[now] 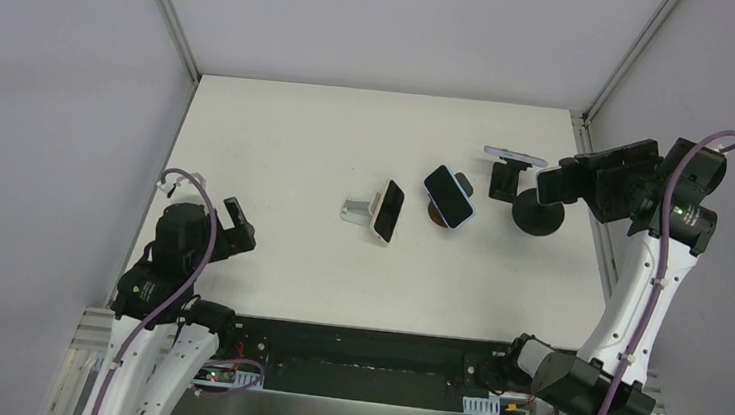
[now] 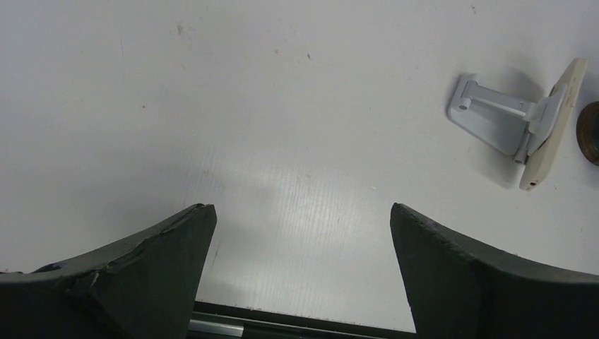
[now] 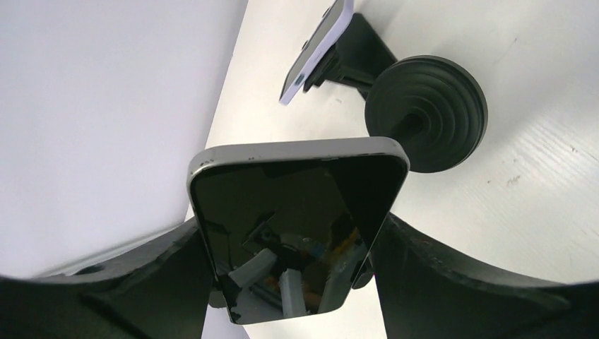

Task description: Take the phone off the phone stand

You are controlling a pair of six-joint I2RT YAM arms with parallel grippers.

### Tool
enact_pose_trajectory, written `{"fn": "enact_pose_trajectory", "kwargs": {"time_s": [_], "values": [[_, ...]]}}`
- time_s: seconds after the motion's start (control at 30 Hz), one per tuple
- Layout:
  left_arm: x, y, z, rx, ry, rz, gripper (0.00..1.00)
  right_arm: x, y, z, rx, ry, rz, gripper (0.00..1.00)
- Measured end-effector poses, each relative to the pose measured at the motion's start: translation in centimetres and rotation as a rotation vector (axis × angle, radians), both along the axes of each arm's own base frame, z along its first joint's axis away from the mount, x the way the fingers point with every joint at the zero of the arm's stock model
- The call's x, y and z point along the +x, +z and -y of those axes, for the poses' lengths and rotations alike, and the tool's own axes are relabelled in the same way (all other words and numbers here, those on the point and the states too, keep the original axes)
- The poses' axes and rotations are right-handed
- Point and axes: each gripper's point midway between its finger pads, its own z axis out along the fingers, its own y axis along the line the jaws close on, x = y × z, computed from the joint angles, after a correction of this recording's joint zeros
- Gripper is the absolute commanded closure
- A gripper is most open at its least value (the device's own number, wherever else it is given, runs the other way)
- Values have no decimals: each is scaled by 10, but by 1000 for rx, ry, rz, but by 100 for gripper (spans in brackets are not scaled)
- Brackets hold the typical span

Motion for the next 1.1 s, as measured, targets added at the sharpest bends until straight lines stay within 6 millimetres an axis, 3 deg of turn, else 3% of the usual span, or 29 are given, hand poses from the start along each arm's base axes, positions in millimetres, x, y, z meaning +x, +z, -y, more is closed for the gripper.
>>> {"fn": "enact_pose_trajectory", "kwargs": {"time_s": [0.13, 0.27, 0.43, 0.6, 0.87, 1.1], "values": [[2, 24, 5, 9, -52, 44, 0, -16, 24, -26, -28, 75, 4, 100], [5, 62, 16, -18, -124, 135, 3, -31, 53, -68, -72, 229, 35, 100], [4, 89, 38, -57, -256, 215, 3, -58, 85, -125, -189, 497, 106, 100], [1, 100, 60, -94, -389, 257, 4, -80, 83, -166, -325, 741, 142, 100], [-12, 131, 95, -182, -590, 396, 5, -100, 71, -209, -570, 1032, 257, 100], [-24, 149, 126, -268, -773, 518, 7, -115, 73, -256, -560, 1211, 395, 100]]}}
